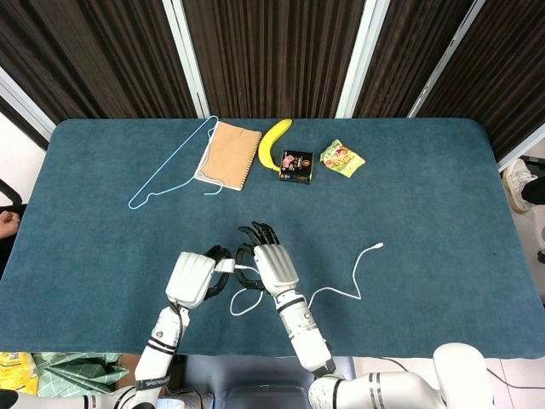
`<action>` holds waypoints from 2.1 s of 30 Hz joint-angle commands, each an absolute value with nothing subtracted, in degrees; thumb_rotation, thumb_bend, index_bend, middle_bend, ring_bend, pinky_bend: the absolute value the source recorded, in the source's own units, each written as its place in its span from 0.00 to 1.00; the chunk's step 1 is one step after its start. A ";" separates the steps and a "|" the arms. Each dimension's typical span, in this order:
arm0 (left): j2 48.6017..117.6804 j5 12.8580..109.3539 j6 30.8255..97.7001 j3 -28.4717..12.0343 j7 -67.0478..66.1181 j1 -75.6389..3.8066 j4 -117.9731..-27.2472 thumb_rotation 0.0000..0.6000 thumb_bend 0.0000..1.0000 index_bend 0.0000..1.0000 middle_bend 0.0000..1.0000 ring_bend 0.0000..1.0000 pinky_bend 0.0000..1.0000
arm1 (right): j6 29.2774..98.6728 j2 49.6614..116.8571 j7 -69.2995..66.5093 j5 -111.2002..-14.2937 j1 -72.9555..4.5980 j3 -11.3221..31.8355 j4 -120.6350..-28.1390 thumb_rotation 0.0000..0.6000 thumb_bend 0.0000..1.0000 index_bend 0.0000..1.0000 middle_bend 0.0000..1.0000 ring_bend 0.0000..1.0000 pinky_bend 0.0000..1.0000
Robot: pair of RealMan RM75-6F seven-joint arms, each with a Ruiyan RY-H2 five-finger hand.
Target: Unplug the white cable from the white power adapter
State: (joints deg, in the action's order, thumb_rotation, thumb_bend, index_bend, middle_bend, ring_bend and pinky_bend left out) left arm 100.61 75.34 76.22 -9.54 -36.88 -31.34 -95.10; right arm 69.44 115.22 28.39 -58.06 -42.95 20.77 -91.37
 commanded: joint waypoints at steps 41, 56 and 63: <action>108.87 72.15 64.60 -10.60 -21.49 -36.08 -63.99 1.00 0.54 0.64 0.60 0.89 0.96 | 60.87 99.53 20.68 -52.48 -36.56 16.08 -70.73 1.00 0.72 0.77 0.25 0.03 0.00; 106.72 71.37 60.39 -9.79 -20.27 -36.44 -64.26 1.00 0.45 0.27 0.23 0.16 0.30 | 54.70 97.08 20.16 -49.58 -36.89 15.79 -72.25 1.00 0.64 0.16 0.10 0.00 0.00; 99.33 74.29 62.93 -9.27 -17.30 -34.91 -76.10 1.00 0.45 0.17 0.14 0.06 0.13 | 58.97 86.09 17.23 -54.89 -32.99 15.49 -88.28 1.00 0.44 0.00 0.00 0.00 0.00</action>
State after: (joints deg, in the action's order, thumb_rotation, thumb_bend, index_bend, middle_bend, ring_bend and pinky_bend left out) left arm 102.78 72.68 61.50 -9.64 -18.76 -35.80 -71.32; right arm 55.93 91.62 19.64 -51.02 -35.58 15.72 -80.72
